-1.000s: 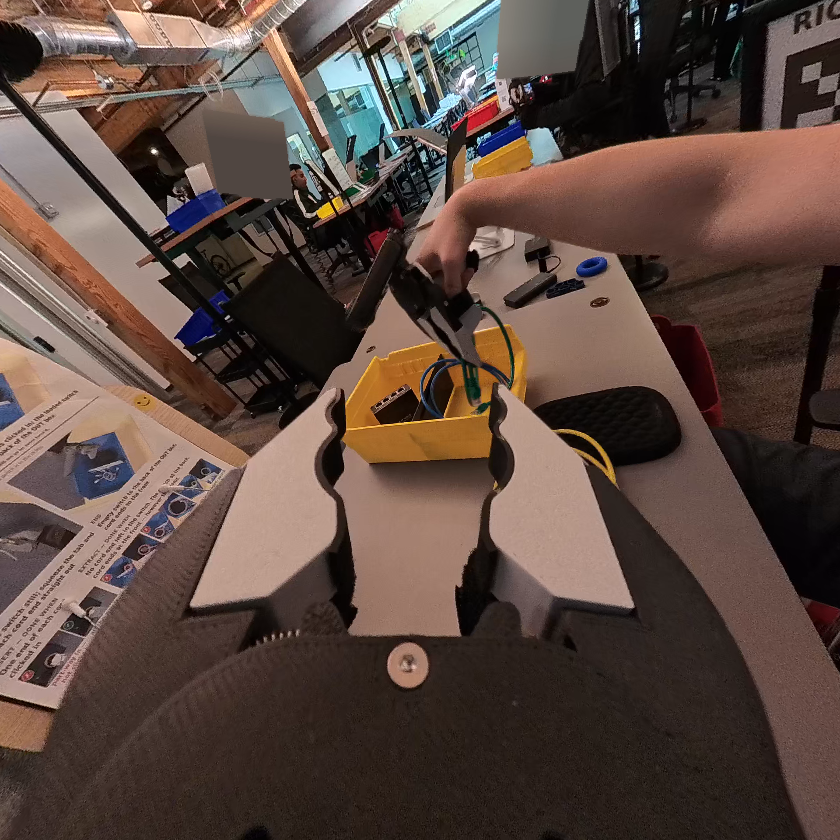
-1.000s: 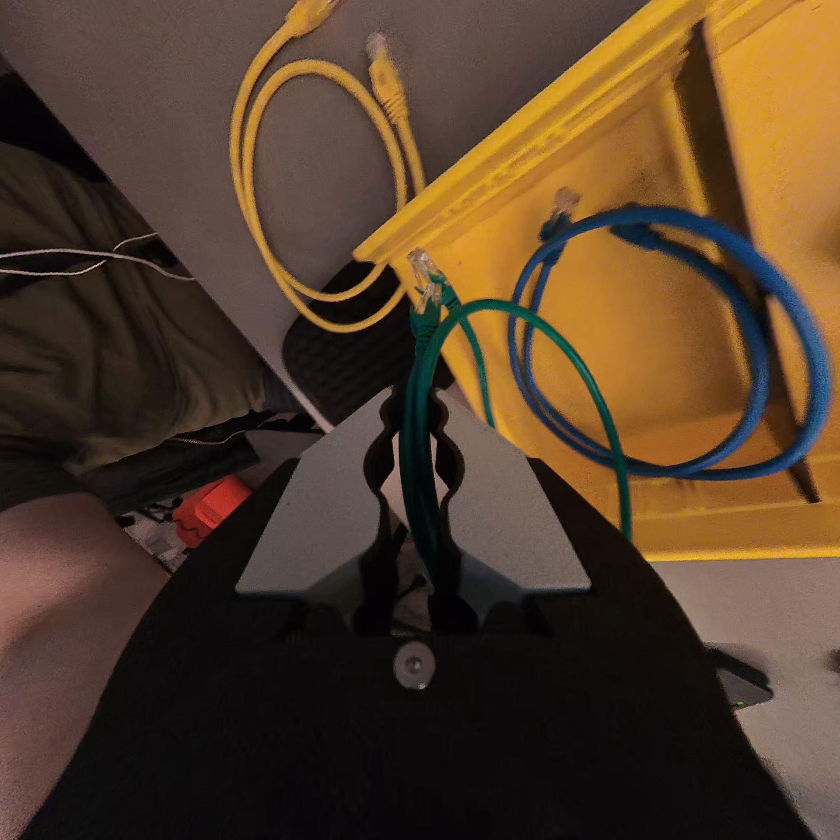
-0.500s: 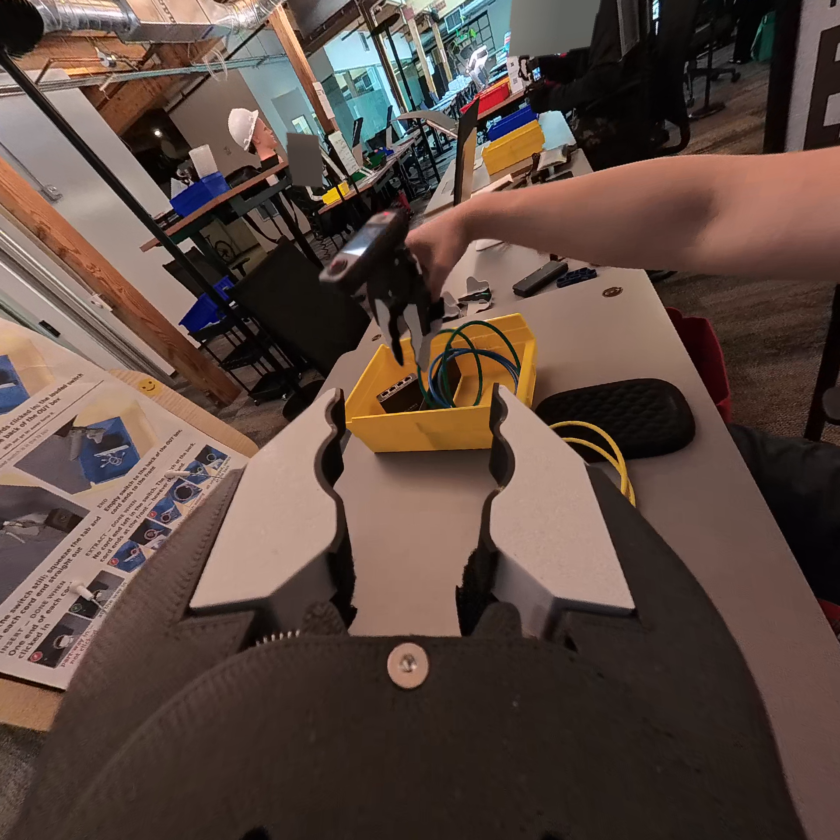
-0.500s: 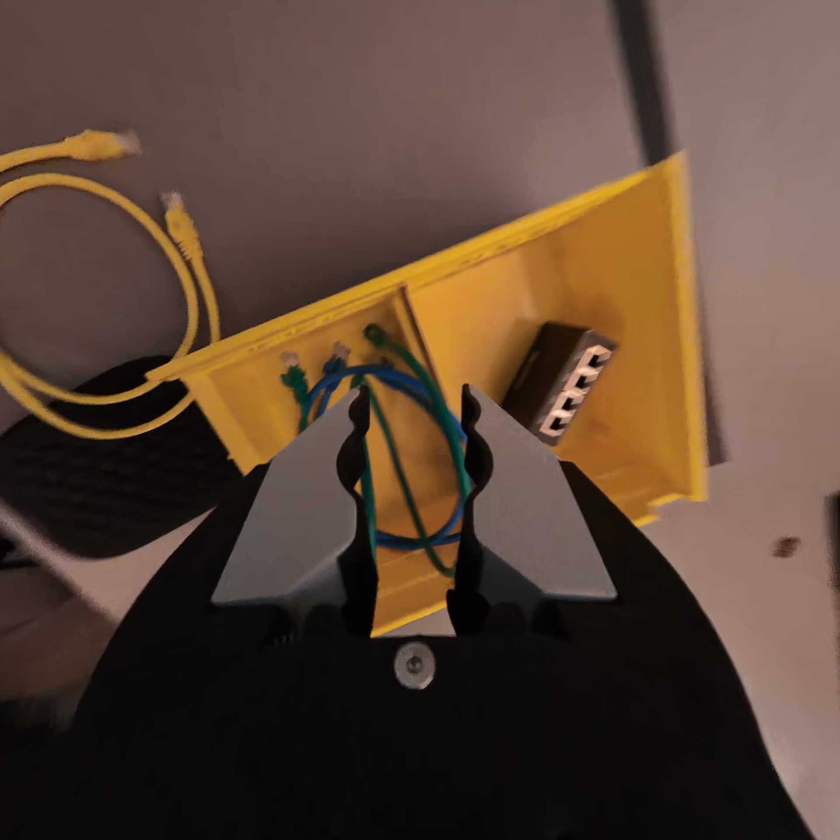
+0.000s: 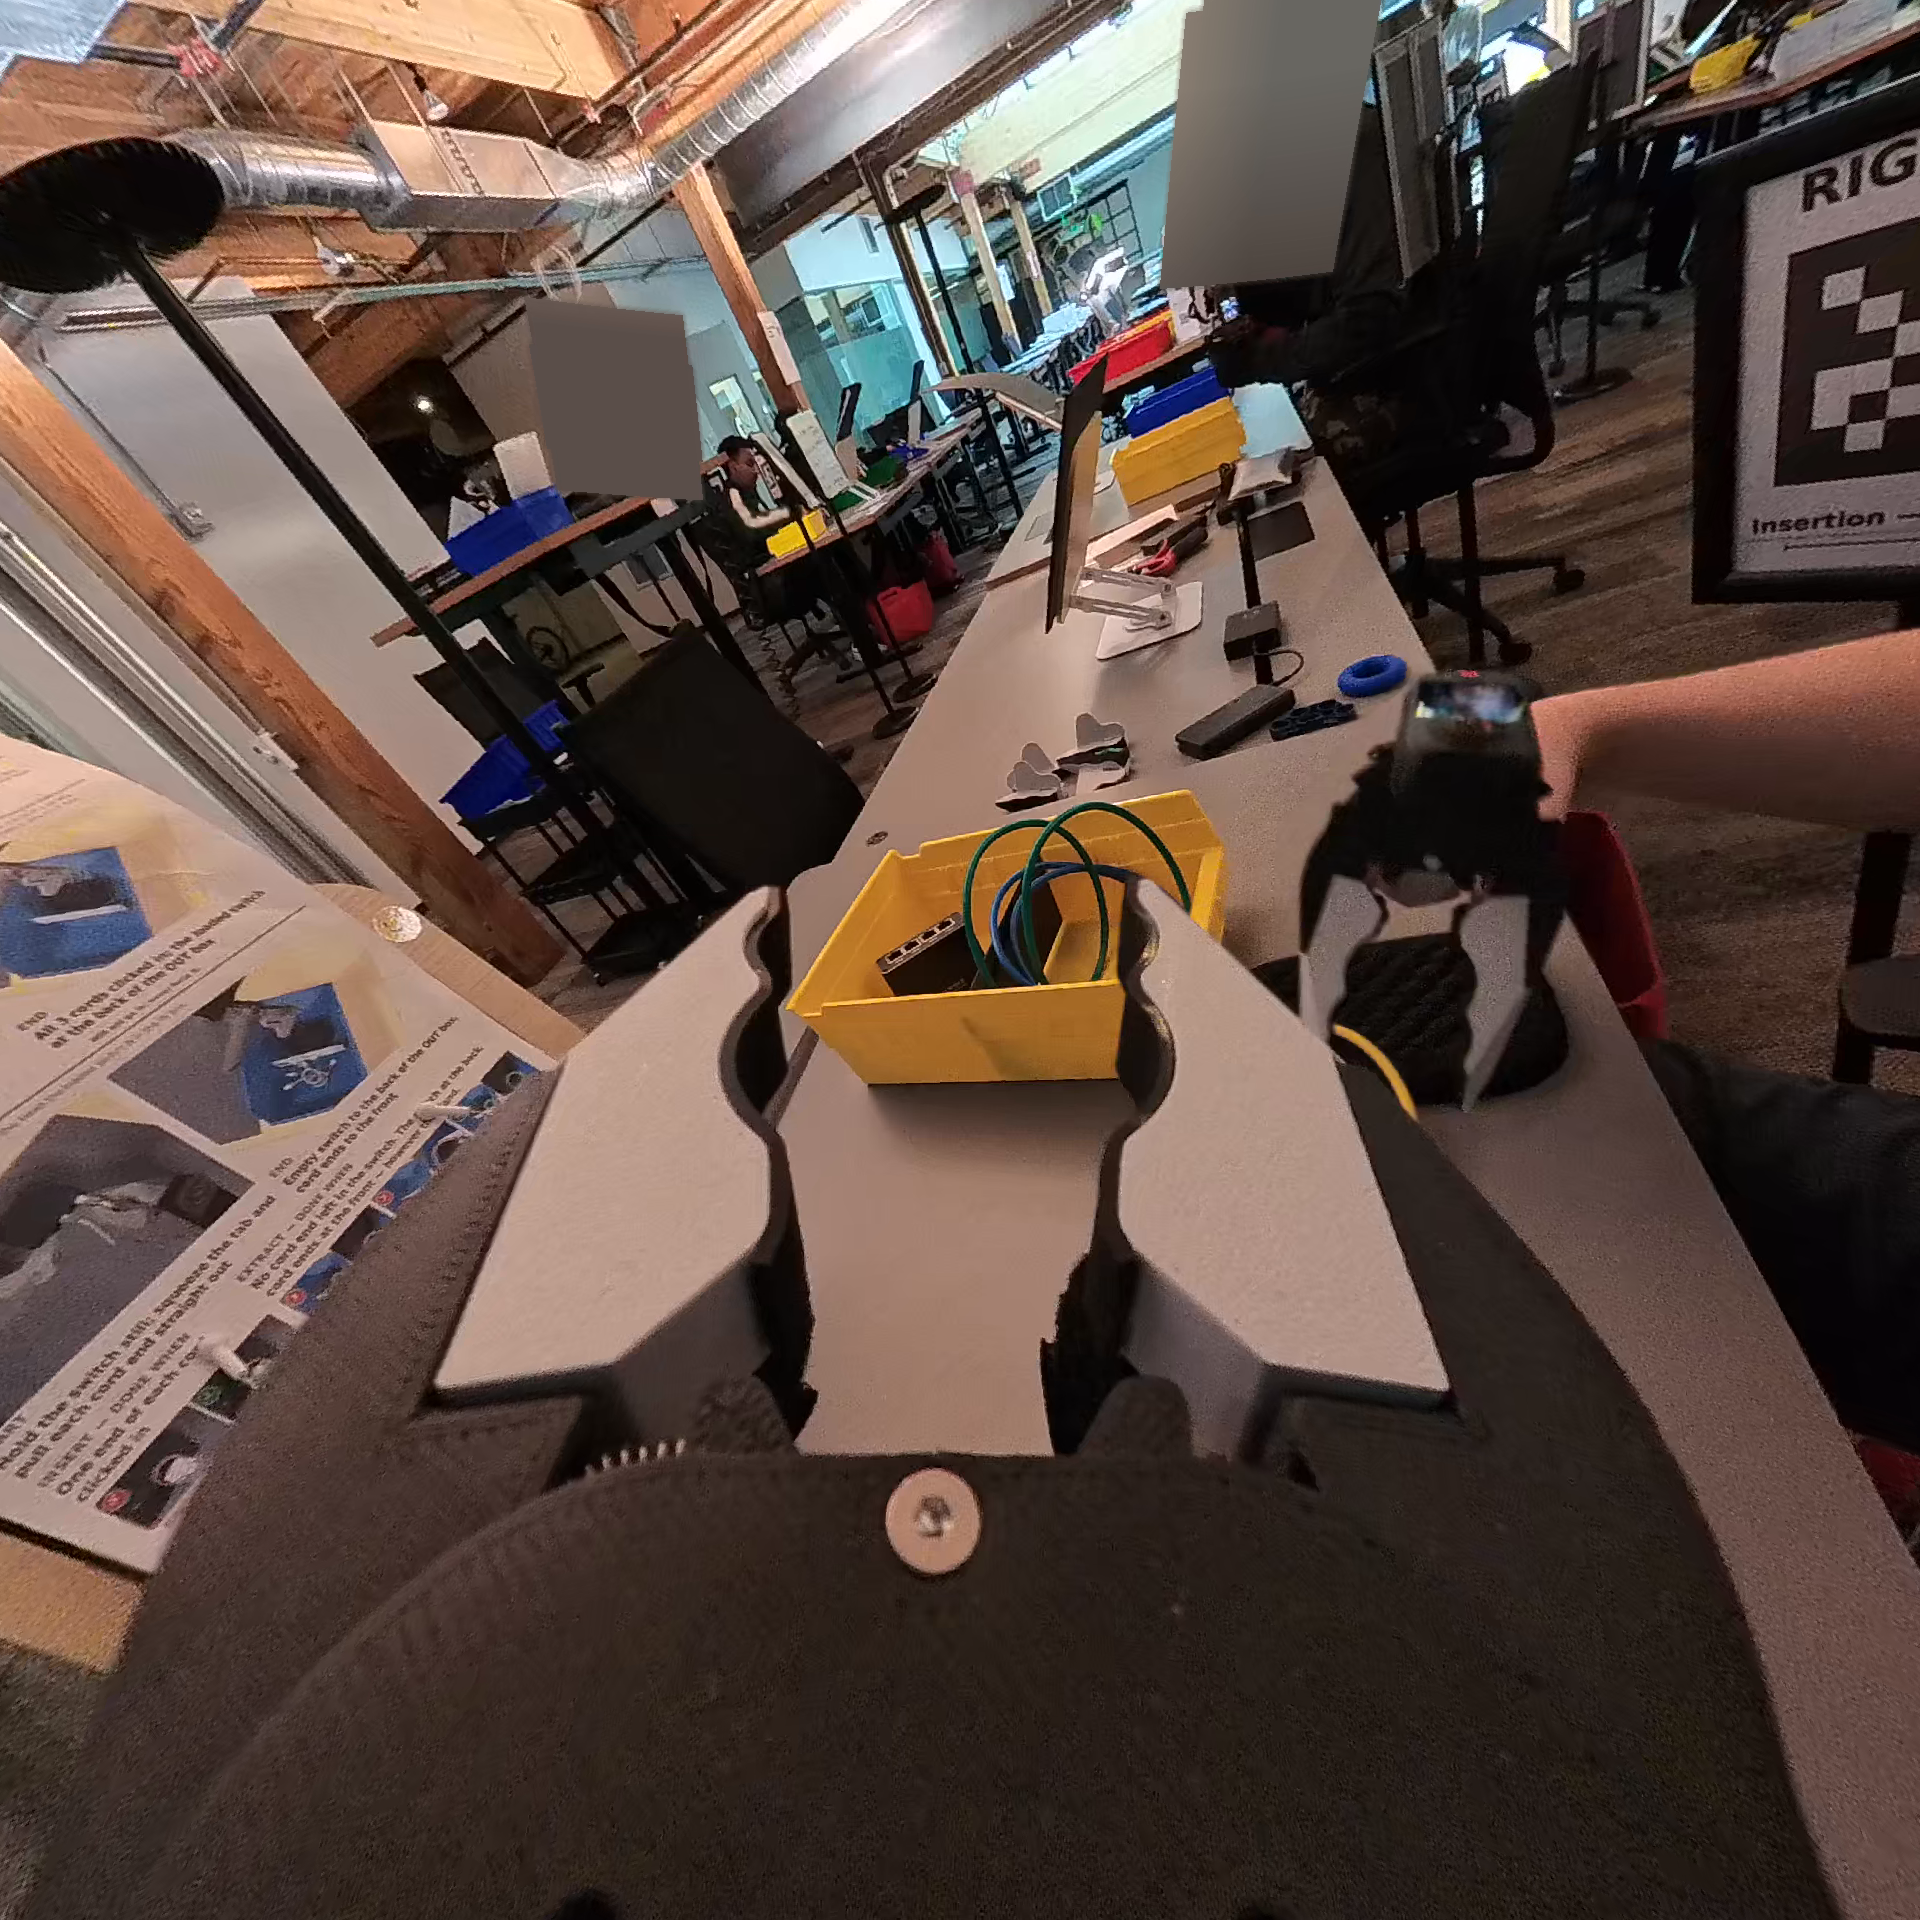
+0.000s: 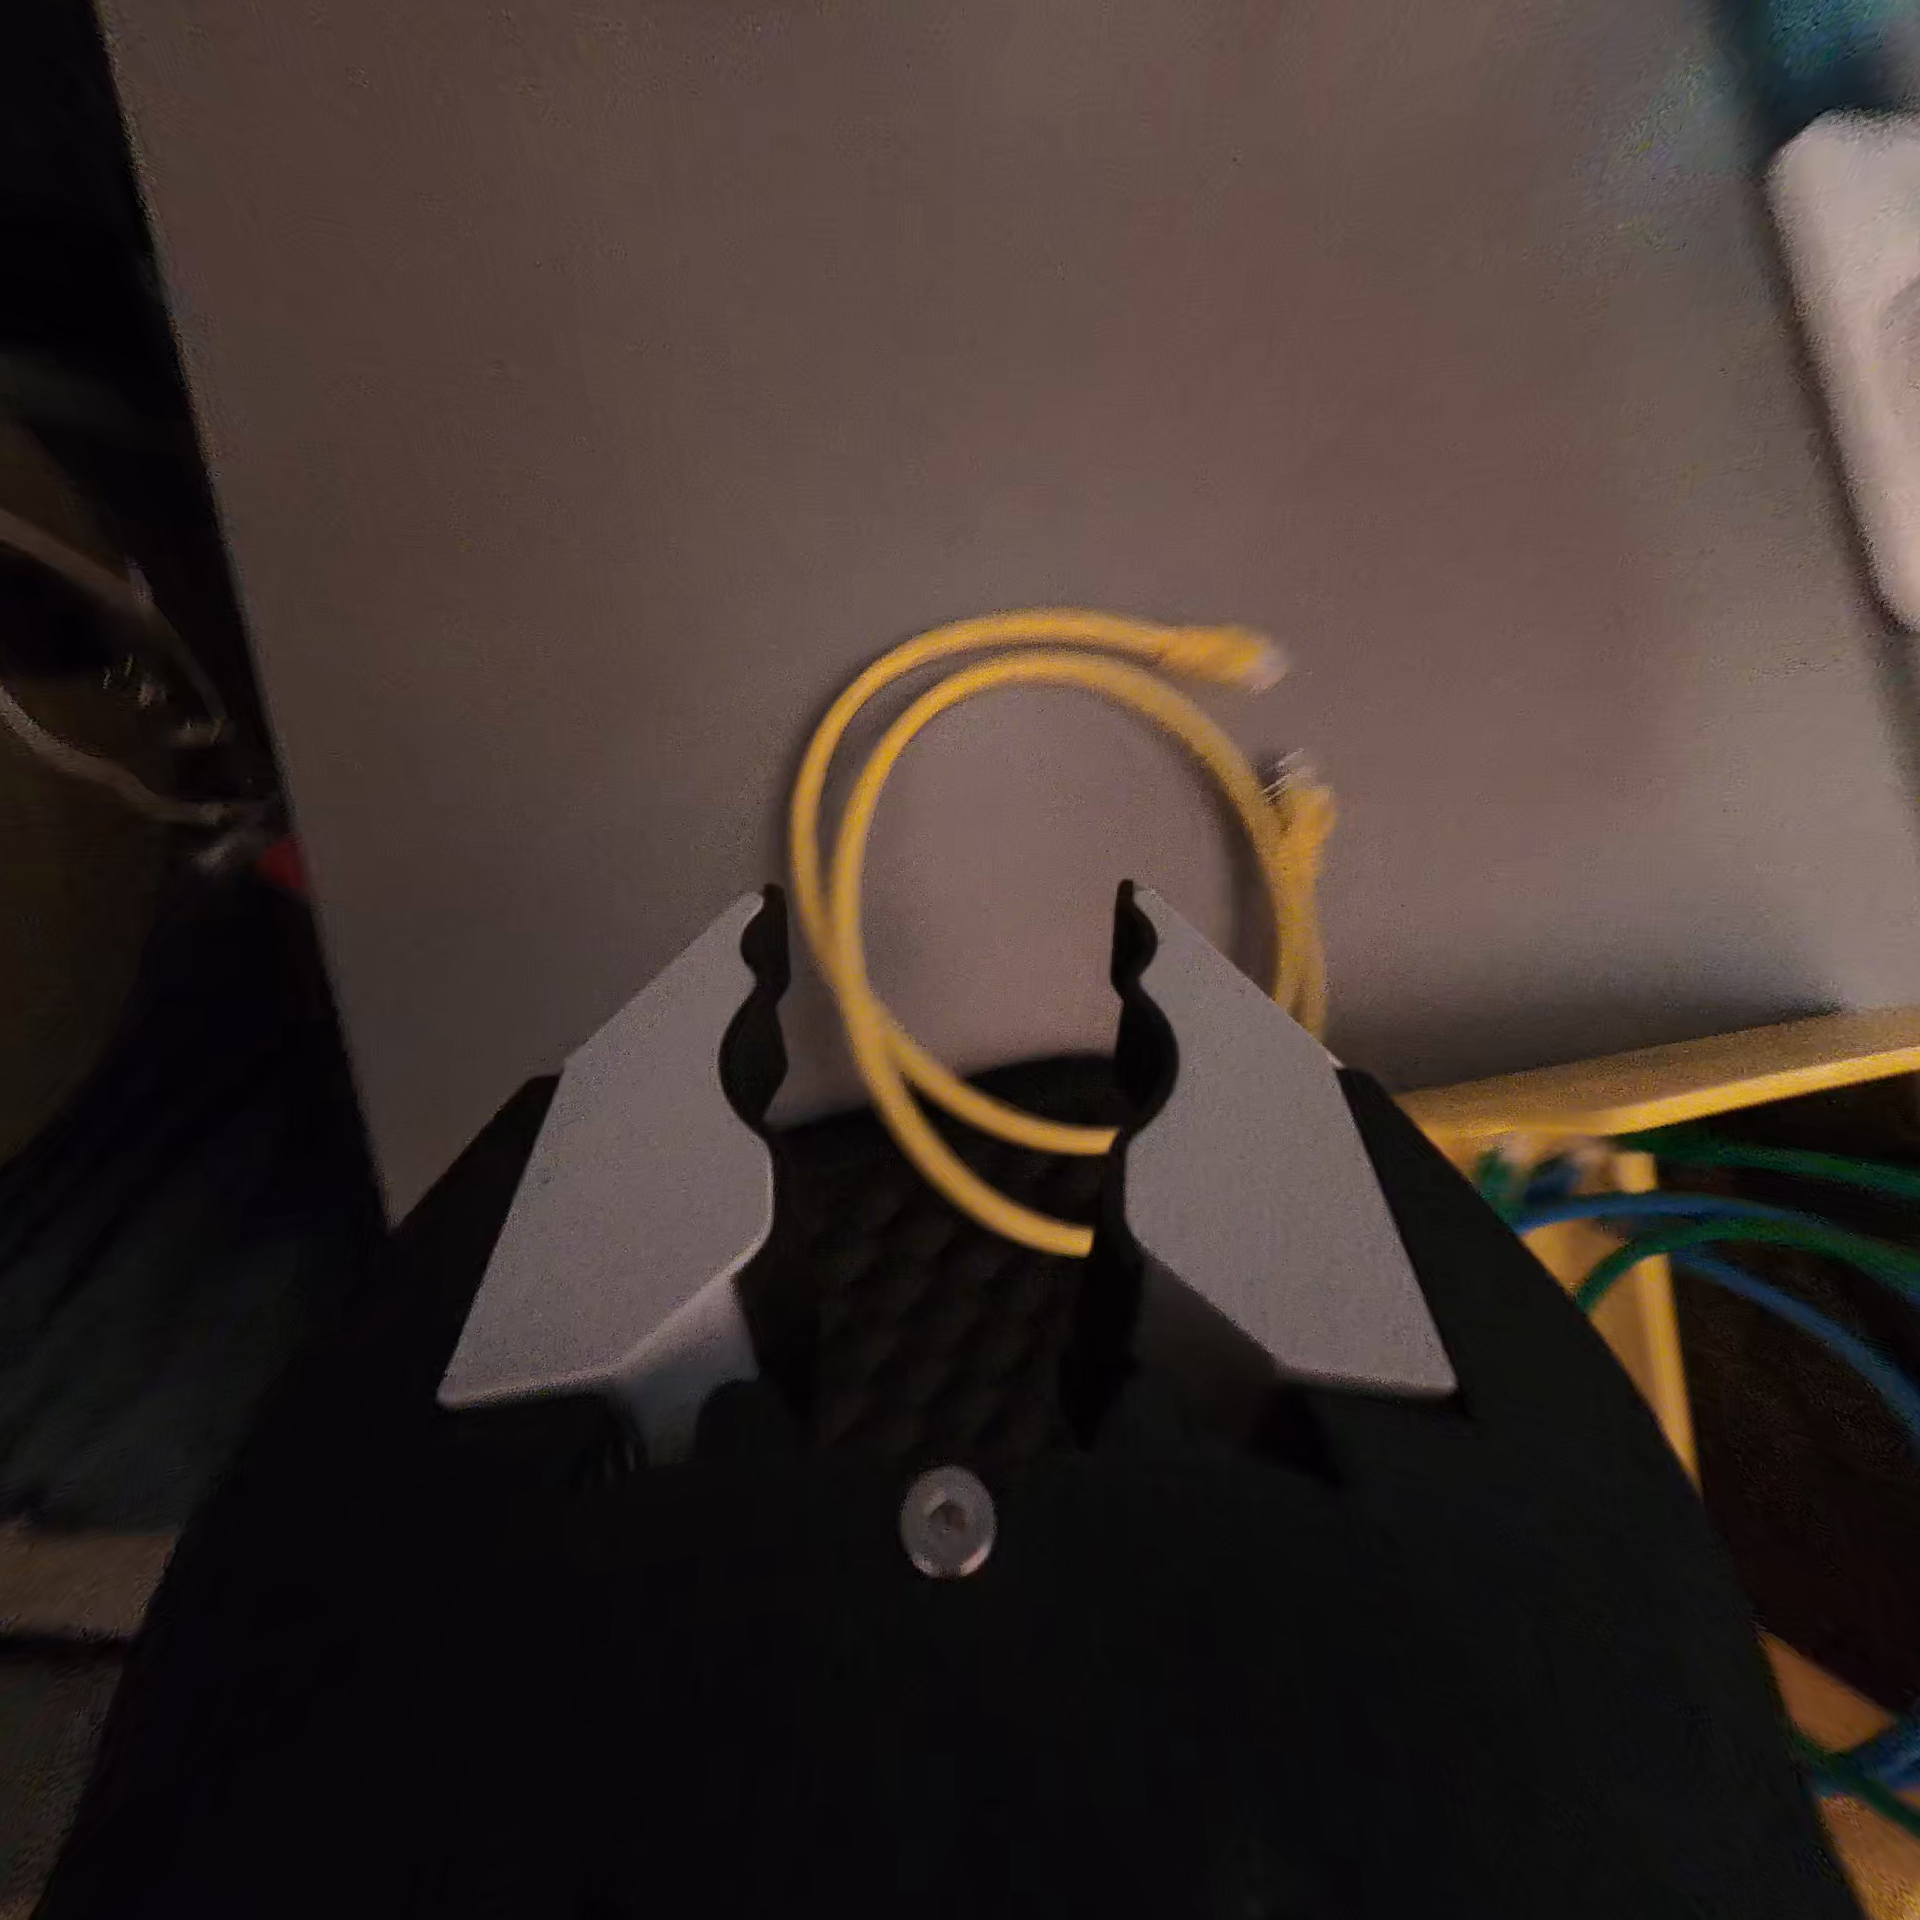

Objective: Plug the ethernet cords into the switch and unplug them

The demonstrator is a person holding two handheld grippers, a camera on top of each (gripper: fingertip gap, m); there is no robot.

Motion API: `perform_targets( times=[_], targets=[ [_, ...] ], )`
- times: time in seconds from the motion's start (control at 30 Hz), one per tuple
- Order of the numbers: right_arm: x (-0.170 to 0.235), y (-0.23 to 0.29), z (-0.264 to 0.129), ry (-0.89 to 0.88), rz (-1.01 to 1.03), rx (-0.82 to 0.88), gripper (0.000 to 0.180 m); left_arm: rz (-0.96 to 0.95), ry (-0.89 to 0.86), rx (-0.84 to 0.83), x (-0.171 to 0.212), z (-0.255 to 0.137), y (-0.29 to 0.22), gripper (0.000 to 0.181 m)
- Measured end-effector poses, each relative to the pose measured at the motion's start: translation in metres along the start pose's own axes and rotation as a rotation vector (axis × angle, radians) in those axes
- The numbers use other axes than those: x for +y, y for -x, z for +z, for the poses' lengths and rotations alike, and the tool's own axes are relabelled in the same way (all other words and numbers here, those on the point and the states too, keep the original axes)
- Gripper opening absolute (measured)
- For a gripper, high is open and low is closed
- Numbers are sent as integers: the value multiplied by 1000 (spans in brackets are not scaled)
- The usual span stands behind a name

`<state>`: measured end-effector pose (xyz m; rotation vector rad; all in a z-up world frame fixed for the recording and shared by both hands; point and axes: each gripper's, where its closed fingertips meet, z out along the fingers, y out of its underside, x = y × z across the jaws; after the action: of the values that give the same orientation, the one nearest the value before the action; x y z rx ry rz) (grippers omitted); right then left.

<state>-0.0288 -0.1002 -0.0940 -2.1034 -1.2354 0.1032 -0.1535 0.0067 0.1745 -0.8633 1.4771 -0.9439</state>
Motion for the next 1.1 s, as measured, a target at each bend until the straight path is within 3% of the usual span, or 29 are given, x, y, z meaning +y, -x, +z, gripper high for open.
perform_targets(
  times=[0.13, 0.2, 0.23, 0.33, 0.53, 0.7, 0.9, 1.1],
  targets=[
    [50, 26, 22, 229, -29, -42, 54, -3, 27, 22, 7, 10, -4, 62],
    [65, 19, 29, 305, -11, -9, 41, 3, 38, 29, 10, 17, -6, 62],
    [64, 17, 31, 298, 15, -7, 30, 2, 39, 35, 11, 20, -7, 62],
    [62, 17, 35, 295, 105, -29, 21, -27, 41, 74, 17, 31, -10, 62],
    [55, 19, 40, 228, 273, 30, 20, -130, 32, 153, 26, 52, -20, 62],
    [42, 28, 39, 197, 224, 188, 8, -115, 41, 179, 26, 61, -35, 61],
    [3, 19, -6, 20, 279, 356, 5, -109, 26, 233, 20, 67, -51, 61],
    [-29, 10, -41, -234, 386, 335, 5, -113, -12, 258, 10, 64, -56, 60]
  ],
)
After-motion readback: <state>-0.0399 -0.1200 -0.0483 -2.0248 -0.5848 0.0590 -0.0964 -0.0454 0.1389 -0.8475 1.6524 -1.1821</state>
